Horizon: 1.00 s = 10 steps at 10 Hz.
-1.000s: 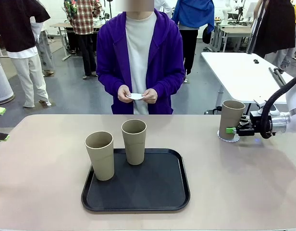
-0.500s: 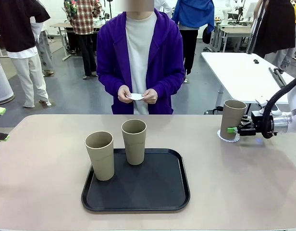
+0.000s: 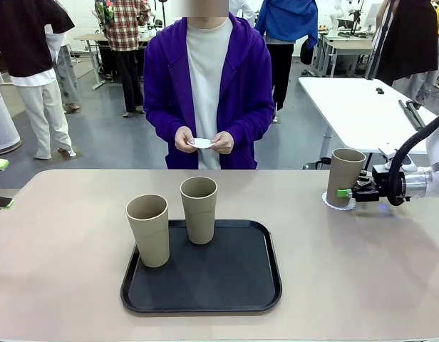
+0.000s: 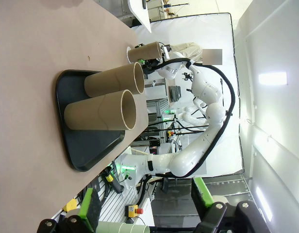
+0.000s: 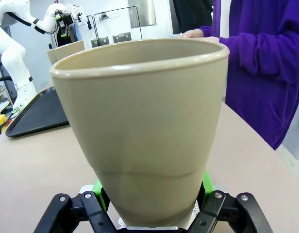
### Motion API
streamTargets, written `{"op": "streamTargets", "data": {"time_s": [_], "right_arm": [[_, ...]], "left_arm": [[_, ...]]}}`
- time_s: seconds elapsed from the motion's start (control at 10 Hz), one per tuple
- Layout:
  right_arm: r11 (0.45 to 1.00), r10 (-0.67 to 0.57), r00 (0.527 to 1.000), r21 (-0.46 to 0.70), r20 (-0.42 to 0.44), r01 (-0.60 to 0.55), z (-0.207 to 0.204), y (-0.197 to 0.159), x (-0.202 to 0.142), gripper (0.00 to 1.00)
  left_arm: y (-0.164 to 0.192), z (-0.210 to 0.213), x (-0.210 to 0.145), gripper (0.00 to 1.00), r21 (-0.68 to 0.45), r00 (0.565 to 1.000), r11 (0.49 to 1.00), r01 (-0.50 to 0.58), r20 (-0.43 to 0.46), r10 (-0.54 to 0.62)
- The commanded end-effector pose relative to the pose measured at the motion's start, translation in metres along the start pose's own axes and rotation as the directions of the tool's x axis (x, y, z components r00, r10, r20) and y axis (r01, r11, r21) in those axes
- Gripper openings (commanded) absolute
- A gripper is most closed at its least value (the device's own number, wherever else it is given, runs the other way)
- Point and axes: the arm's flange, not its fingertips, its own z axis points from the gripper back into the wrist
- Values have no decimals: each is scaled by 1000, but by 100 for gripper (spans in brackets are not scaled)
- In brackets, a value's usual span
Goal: Place coasters on the table and set cups on them.
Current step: Pick up one Reusable plastic cup and place it on a coaster set by the human.
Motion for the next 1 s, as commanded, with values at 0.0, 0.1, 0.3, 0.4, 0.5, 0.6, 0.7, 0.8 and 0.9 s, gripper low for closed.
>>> {"op": "streamTargets", "data": {"time_s": [0.0, 0.1, 0.3, 0.4, 0.5, 0.6, 0.7, 0.8, 0.9], "right_arm": [[1000, 1, 1000, 22, -17, 0, 2, -9, -5, 82], [1000, -2, 1000, 23, -15, 2, 2, -9, -5, 100], [999, -3, 1000, 32, -20, 4, 3, -8, -5, 100], [999, -1, 1000, 36, -22, 2, 4, -7, -5, 100], [999, -3, 1000, 41, -25, 5, 4, -6, -5, 100], [999, -5, 1000, 43, -27, 6, 4, -6, -5, 100], [999, -7, 1000, 44, -29, 8, 4, -6, -5, 100], [999, -7, 999, 44, -35, 9, 5, -6, -5, 100], [999, 1, 999, 43, -42, 1, 5, -6, -4, 100]], "left_arm": [[0, 1, 0, 100, -14, 1000, 1000, 15, 3, -15], [0, 1, 0, 100, -14, 1000, 1000, 15, 3, -15], [0, 1, 0, 100, -14, 1000, 1000, 15, 3, -15], [0, 1, 0, 100, -14, 1000, 1000, 15, 3, -15], [0, 1, 0, 100, -14, 1000, 1000, 15, 3, -15], [0, 1, 0, 100, -14, 1000, 1000, 15, 3, -15], [0, 1, 0, 100, -14, 1000, 1000, 15, 3, -15], [0, 1, 0, 100, -14, 1000, 1000, 15, 3, -15], [0, 1, 0, 100, -14, 1000, 1000, 15, 3, -15]]}}
